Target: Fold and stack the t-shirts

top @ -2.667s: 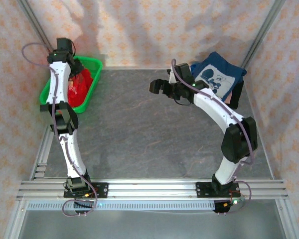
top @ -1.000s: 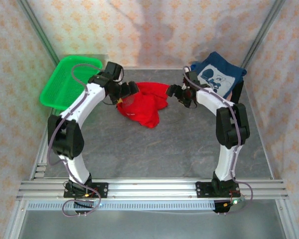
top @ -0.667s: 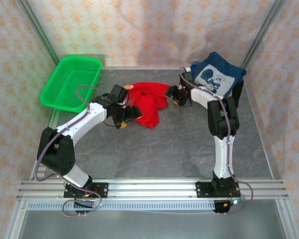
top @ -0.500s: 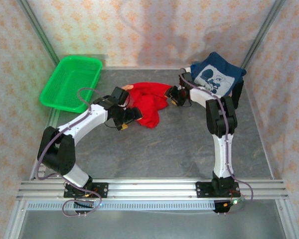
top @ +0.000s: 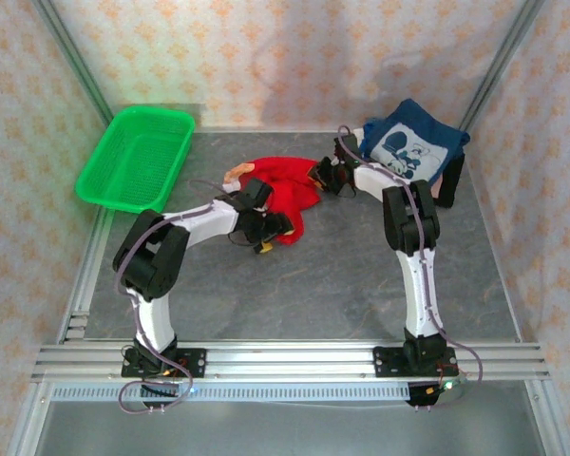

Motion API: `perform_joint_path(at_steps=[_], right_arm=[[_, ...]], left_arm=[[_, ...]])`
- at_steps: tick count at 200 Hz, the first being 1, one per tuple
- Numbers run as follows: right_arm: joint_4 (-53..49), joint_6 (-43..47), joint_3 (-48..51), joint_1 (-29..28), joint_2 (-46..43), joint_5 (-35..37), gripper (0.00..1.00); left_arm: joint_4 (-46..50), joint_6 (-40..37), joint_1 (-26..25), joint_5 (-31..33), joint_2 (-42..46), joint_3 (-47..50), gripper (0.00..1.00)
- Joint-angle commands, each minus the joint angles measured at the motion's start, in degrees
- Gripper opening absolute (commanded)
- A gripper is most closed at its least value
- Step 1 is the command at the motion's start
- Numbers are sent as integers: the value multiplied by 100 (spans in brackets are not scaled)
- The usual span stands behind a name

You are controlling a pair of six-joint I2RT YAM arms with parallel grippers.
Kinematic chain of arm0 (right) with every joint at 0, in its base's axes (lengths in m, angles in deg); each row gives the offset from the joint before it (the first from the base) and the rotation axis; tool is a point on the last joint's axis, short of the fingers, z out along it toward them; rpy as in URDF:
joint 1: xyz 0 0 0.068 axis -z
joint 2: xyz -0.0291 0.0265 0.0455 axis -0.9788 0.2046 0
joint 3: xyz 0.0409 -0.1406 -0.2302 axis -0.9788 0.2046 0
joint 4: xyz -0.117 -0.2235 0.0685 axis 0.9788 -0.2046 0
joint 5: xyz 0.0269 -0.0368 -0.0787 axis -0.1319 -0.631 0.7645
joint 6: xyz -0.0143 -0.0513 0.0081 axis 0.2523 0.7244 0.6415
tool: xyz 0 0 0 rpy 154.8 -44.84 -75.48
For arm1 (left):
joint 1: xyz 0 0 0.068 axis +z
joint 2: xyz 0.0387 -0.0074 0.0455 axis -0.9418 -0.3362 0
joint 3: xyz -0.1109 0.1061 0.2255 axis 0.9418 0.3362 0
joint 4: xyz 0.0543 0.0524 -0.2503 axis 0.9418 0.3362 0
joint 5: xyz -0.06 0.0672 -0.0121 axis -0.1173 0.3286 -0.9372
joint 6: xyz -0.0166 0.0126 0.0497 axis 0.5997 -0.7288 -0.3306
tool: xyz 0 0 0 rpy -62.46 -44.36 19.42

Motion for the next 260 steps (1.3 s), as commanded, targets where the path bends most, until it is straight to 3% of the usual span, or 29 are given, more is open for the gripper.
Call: perform_joint_path(at_steps=[1,18,32,48,100,175,218,260], right_arm=[[-116,-73,-171,-31,76,-38,12],[-109,-33,-145,-7,-77,-1,0],[-16,-15,-39,45,-353,40,0],[118,-6,117,136,-727,118,0],[169,107,457,431,-2013,260,0],[20,119,607,898,-3589,234,0],[-148,-38,37,1172,-3916,-46,0],[-255,-102,-981,1276,-3890,-394,0]], left_arm=[[-147,0,-63,2,-175,-289,62],[349,-333,-45,291,-168,-444,34],[669,-550,37,570,55,-482,13],[1017,-763,161,914,388,-564,0],[2292,-1683,585,1810,1376,-1476,0],[3362,-3008,1725,1747,2247,-2993,0],[3716,-3509,2464,1466,1857,-4707,0],[3753,-3700,2502,1218,1382,-6193,0]])
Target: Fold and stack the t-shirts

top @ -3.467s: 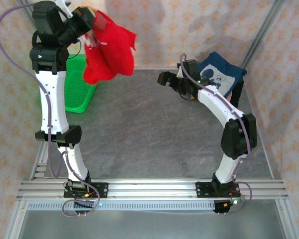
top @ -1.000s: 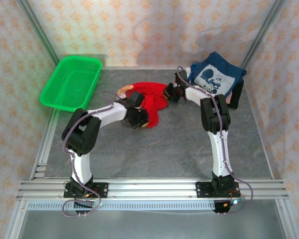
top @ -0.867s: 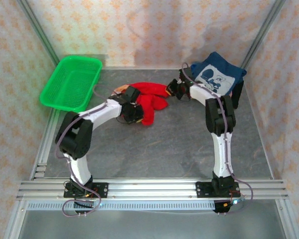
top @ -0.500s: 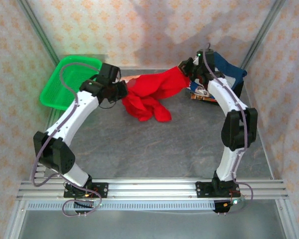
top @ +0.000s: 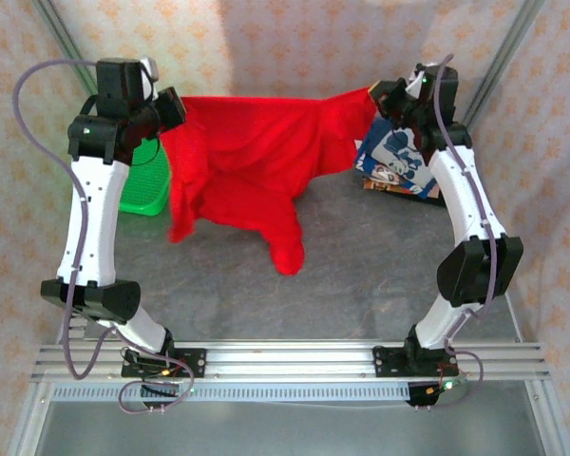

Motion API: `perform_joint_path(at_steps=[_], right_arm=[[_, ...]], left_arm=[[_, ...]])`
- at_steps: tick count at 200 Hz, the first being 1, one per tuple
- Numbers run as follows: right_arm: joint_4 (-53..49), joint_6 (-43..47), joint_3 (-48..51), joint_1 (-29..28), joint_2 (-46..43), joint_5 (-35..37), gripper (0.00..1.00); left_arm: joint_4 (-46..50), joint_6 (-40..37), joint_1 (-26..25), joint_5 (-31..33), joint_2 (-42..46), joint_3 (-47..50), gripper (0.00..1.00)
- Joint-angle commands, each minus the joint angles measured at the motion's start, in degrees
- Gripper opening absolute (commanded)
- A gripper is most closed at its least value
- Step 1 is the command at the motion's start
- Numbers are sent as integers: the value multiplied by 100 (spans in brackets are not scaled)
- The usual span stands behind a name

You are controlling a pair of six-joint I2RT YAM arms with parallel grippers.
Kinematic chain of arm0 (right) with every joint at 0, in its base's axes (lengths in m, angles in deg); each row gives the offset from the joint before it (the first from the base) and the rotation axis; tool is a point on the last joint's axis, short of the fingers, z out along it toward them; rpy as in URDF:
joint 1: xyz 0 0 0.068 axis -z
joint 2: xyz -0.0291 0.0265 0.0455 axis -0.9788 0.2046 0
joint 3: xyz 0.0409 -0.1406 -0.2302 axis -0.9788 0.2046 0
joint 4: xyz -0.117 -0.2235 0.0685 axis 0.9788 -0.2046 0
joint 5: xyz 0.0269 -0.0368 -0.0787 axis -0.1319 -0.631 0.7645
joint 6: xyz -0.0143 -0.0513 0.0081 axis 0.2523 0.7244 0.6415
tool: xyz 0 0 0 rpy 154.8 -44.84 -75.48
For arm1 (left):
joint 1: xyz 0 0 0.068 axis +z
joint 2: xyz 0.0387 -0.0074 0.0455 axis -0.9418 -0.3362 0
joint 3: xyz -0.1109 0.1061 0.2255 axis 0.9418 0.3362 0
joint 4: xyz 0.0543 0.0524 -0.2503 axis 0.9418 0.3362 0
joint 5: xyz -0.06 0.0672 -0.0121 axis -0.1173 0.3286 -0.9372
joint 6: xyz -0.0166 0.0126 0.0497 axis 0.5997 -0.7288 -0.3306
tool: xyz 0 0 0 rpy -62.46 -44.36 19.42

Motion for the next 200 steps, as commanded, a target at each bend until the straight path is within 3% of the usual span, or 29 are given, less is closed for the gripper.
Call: perform_joint_path(at_steps=[1,42,75,103,170,200], right_arm=[[-25,-47,-715,100,-203,-231,0],[-377,73,-1593,112,-59,-334,0],[-401,192,-1588,120,-192,-403,0],[-727,397,-1198,120,-434,-462,0],[-1832,933,1511,120,-2129,-294,0],[-2513,1319,2051,121,-2437,4,0]], left_arm=[[158,-307,35,-150,-211,-626,0],[171,-423,174,-192,-338,-1290,0],[-112,-527,184,-357,-25,-750,0],[-465,-423,184,-497,497,450,0],[-908,2,186,-837,2213,4557,0],[-894,334,175,-1069,2396,5824,0]])
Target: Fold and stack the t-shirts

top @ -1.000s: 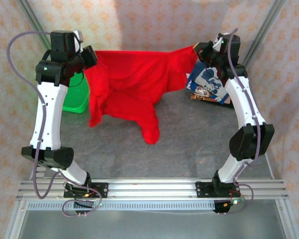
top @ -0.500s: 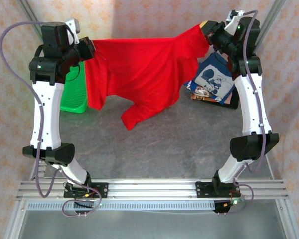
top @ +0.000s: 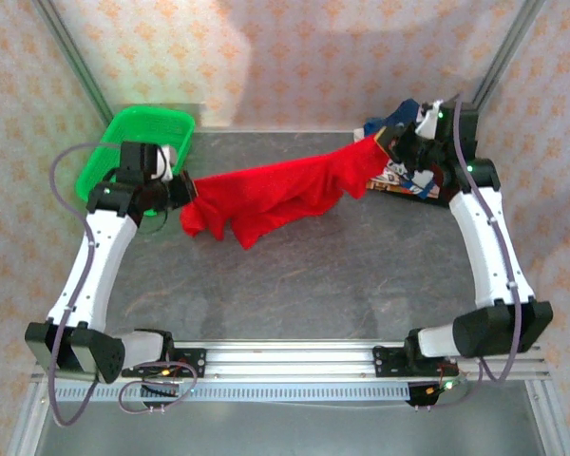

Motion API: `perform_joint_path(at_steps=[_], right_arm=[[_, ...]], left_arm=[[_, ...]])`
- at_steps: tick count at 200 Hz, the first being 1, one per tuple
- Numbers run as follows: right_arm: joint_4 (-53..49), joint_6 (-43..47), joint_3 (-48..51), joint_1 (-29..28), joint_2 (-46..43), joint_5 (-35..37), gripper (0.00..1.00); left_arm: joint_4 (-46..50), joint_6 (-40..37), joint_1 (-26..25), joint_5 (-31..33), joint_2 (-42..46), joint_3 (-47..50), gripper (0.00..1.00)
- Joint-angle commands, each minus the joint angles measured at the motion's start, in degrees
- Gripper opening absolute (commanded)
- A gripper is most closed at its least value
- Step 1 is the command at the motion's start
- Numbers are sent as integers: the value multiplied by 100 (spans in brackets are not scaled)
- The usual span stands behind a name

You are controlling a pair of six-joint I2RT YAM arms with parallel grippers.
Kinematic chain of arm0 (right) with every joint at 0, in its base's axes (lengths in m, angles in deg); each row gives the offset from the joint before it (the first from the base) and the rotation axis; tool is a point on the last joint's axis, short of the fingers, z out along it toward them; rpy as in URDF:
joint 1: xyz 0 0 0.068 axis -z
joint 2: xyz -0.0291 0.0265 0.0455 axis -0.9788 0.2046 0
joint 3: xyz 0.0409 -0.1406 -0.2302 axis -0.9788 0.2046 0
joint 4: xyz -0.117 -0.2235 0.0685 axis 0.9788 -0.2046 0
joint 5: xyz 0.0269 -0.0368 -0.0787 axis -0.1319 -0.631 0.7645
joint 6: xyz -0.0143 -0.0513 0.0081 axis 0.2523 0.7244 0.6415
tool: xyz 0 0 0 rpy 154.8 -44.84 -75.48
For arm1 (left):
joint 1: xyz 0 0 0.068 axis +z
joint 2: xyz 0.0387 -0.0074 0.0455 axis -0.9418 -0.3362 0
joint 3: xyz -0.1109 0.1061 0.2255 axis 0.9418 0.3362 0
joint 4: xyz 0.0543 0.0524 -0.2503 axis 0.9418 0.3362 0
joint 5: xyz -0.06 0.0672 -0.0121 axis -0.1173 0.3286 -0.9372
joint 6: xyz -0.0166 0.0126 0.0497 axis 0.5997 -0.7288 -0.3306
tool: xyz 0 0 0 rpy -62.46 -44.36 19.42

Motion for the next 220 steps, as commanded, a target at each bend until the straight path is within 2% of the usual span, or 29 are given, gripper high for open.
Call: perform_joint_path(at_steps=[1,33,56,90,114,128,144,166,181,220], right_arm=[[-596,460,210,61,-287,300,0],[-491,475,469,61,-56,527,0],[-246,347,273,61,162,215,0],[12,403,-391,-4,308,-522,0],[838,-39,-792,-120,395,-1024,0],[1160,-285,-1092,-254,520,-1185,0],[1001,-220,-1532,-401,723,-1194,0],[601,-7,-1774,-427,875,-982,0],[356,130,-1736,-432,909,-821,0],[709,-94,-1599,-436,961,-956,0]], left_arm=[[-165,331,57,-184,142,677,0],[-14,570,84,789,-212,1245,4],[63,863,158,1443,-430,1224,6],[-567,1227,200,1375,51,1352,53],[-893,1330,207,1350,346,1346,66],[-1261,1276,210,852,360,1340,69],[-1630,1196,169,160,259,1411,71],[-1321,943,-40,-8,-3,1427,71],[-1439,1023,-158,-389,-157,1609,71],[-2271,1189,-1228,-623,-748,1758,70]])
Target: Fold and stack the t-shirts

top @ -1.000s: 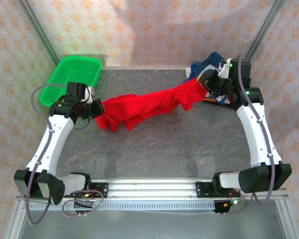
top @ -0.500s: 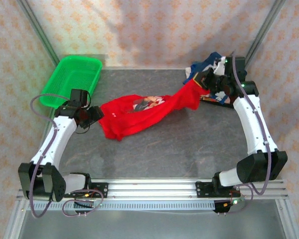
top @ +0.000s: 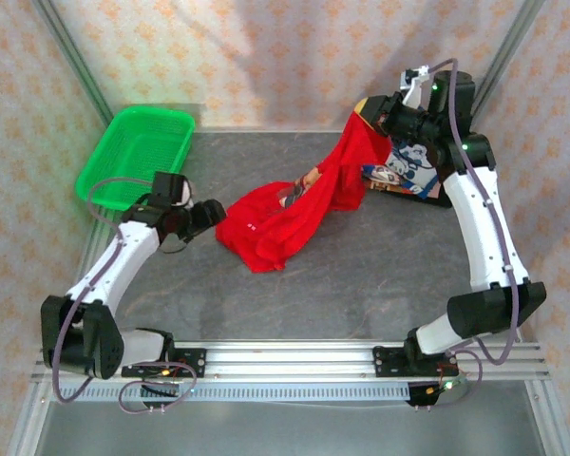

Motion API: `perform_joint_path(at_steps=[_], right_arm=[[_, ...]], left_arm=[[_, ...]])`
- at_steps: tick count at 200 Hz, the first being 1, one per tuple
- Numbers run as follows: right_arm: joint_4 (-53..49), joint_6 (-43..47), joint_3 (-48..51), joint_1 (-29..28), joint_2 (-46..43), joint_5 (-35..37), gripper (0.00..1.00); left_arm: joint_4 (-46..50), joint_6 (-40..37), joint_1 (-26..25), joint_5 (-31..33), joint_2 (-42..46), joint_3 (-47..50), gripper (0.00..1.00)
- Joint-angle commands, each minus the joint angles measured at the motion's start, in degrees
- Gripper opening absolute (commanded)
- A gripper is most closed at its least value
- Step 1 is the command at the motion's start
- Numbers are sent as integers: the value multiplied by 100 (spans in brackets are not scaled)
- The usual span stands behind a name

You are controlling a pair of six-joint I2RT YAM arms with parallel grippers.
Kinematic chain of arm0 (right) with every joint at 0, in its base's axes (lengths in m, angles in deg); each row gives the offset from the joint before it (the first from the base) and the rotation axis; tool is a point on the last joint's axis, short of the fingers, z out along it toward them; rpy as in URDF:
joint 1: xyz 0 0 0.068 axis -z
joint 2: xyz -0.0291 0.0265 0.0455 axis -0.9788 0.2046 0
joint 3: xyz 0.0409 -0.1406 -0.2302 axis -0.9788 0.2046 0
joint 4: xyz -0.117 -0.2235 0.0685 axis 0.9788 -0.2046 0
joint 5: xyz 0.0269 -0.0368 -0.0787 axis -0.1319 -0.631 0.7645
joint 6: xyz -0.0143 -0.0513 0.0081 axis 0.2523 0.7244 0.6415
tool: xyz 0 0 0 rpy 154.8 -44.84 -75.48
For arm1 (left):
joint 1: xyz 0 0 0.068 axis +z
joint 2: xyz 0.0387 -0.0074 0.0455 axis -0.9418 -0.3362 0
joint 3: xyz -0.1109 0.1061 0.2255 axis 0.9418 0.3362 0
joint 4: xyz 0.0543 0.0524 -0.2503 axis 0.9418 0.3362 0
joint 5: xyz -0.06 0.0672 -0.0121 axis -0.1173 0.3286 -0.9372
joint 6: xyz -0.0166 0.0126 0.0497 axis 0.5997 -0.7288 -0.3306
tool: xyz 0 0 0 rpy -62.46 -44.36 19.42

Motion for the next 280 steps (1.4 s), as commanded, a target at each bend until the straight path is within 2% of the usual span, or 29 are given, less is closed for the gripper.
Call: perform_joint_path(at_steps=[1,33,58,75,90,115,138,176,205,244,280], right_arm=[[304,-94,11,8,20,-114,0],[756,-429,-273,-5,99,-495,0],[2094,-1354,-411,-75,135,-947,0],[2733,-1905,-972,-169,326,-1163,0],[2546,-1952,-1762,-250,574,-1238,0],[1825,-1772,-3006,-363,1034,-1277,0],[1588,-1810,-3646,-394,1305,-1273,0],[1674,-2251,-4635,-403,1798,-1291,0],[2094,-2720,-5066,-403,2033,-1278,0],[1991,-2814,-5076,-403,2169,-1242,0],[2154,-3006,-5076,-499,2266,-1375,0]], left_arm=[[-696,36,-624,-373,-339,9,70],[-1518,57,-1301,-525,-1053,-357,71],[-1702,-90,-1688,-382,-1652,-1043,74],[-2016,-8,-1822,-266,-1864,-1466,77],[-2315,-2,-1921,-47,-1869,-1777,81],[-2502,-129,-1969,314,-1769,-2226,83],[-2330,-443,-1973,689,-1641,-2627,83],[-2001,-742,-1968,702,-1641,-3438,82],[-2097,-716,-1959,337,-1471,-3715,82],[-1850,-823,-2076,-775,-1490,-3965,82],[-1322,-1147,-2165,-746,-1705,-3971,82]])
